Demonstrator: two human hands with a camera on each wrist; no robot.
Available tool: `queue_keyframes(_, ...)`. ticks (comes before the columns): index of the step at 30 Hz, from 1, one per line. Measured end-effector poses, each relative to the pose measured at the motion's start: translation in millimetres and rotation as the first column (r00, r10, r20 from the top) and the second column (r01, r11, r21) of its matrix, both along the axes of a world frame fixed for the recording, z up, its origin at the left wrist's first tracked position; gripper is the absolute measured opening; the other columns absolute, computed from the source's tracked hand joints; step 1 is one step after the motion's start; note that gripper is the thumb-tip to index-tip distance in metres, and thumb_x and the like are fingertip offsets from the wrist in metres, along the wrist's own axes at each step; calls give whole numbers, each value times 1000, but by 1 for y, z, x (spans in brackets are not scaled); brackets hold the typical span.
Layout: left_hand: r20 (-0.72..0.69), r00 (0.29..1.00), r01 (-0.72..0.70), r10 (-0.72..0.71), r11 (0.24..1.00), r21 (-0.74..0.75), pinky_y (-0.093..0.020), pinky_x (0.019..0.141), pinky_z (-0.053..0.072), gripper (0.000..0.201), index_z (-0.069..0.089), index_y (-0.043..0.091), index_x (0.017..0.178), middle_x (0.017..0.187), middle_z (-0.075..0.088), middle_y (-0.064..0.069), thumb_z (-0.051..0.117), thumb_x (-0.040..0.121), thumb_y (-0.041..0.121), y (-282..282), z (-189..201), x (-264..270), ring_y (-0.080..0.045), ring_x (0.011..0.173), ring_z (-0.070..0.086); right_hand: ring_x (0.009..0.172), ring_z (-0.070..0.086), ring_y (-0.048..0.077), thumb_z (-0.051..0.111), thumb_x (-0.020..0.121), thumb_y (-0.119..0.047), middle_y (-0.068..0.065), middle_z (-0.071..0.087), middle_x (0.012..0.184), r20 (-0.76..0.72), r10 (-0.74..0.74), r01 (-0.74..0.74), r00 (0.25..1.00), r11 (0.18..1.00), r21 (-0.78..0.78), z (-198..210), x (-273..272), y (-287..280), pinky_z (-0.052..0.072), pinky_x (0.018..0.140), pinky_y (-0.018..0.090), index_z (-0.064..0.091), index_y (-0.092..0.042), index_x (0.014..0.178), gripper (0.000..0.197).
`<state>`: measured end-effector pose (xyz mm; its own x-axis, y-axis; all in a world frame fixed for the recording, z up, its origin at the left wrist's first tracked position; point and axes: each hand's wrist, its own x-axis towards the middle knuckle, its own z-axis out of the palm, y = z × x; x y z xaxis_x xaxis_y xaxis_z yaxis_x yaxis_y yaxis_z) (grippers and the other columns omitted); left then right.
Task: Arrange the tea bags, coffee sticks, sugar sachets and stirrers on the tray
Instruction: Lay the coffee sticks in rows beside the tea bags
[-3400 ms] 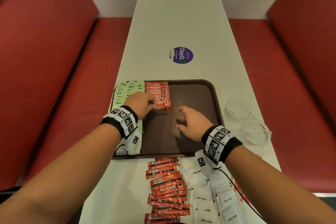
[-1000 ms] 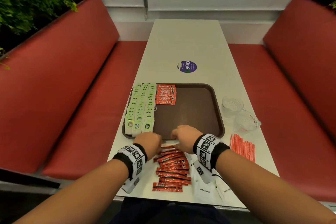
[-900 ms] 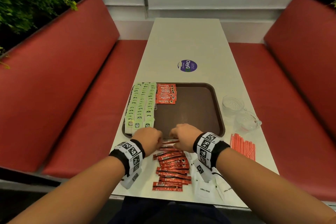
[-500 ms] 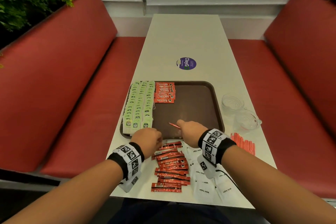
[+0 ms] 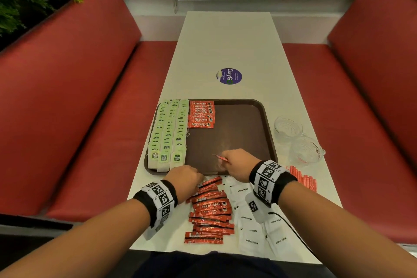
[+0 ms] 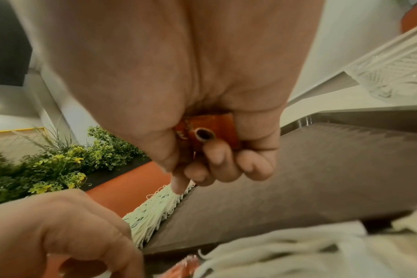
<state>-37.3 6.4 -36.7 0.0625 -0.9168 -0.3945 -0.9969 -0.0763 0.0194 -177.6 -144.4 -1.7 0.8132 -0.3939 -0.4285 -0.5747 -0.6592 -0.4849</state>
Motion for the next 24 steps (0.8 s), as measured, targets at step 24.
queue_keyframes(24, -300, 952, -183, 65, 906, -382, -34, 86, 45, 22, 69, 27, 111, 104, 63, 10, 65, 92, 37, -40, 34, 44, -13, 96, 52, 75, 53, 16, 62, 97, -34, -3, 53, 83, 209, 94, -94, 973, 996, -12, -2, 23, -32, 46, 74, 35, 52, -32, 71, 28)
